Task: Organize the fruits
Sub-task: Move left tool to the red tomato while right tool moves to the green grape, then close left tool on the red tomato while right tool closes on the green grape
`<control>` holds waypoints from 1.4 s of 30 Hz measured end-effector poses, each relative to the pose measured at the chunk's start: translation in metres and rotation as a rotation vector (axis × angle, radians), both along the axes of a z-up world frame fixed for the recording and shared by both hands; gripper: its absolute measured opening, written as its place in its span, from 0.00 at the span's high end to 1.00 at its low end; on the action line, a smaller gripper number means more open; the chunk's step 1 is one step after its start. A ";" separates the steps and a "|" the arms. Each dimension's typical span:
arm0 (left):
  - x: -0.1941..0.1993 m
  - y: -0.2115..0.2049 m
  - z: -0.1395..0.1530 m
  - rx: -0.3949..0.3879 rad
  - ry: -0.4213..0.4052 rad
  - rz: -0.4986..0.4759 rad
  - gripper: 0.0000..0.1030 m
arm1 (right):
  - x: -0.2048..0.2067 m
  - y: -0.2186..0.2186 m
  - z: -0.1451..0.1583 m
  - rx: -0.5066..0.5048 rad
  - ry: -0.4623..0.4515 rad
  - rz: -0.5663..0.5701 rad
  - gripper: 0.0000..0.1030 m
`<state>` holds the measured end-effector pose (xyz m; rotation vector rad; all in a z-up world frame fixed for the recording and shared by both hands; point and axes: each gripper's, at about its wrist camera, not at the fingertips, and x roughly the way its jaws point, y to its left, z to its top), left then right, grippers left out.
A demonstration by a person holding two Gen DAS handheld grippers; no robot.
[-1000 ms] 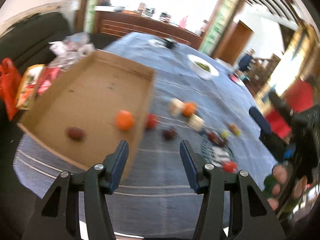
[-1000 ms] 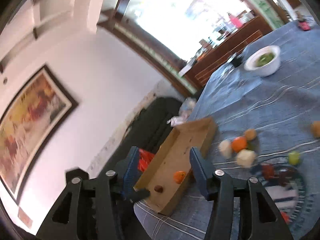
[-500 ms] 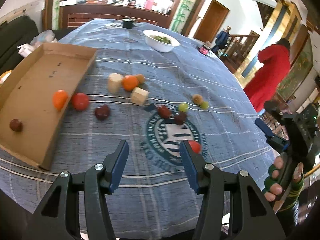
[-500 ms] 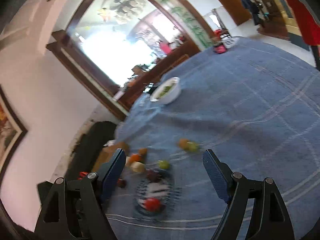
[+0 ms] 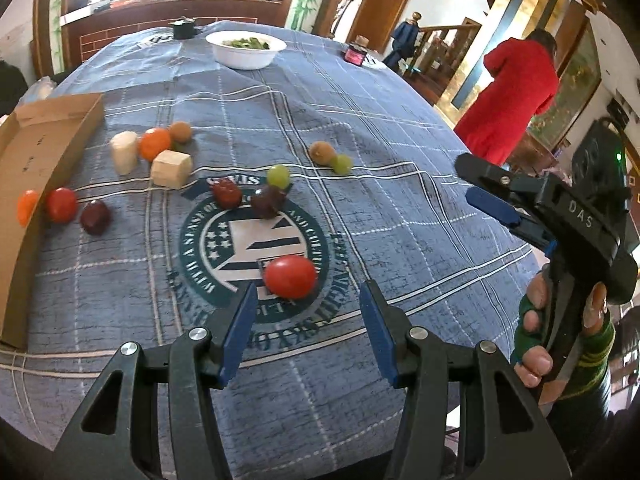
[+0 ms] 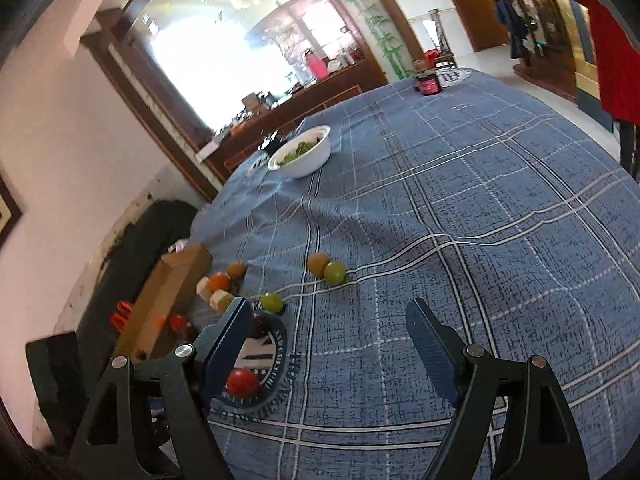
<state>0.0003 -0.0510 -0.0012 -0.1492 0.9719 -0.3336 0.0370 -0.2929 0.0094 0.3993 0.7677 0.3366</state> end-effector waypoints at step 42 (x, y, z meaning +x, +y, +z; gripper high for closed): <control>0.028 -0.006 -0.025 0.151 -0.014 0.023 0.69 | 0.089 0.055 -0.040 -0.189 0.091 0.227 0.79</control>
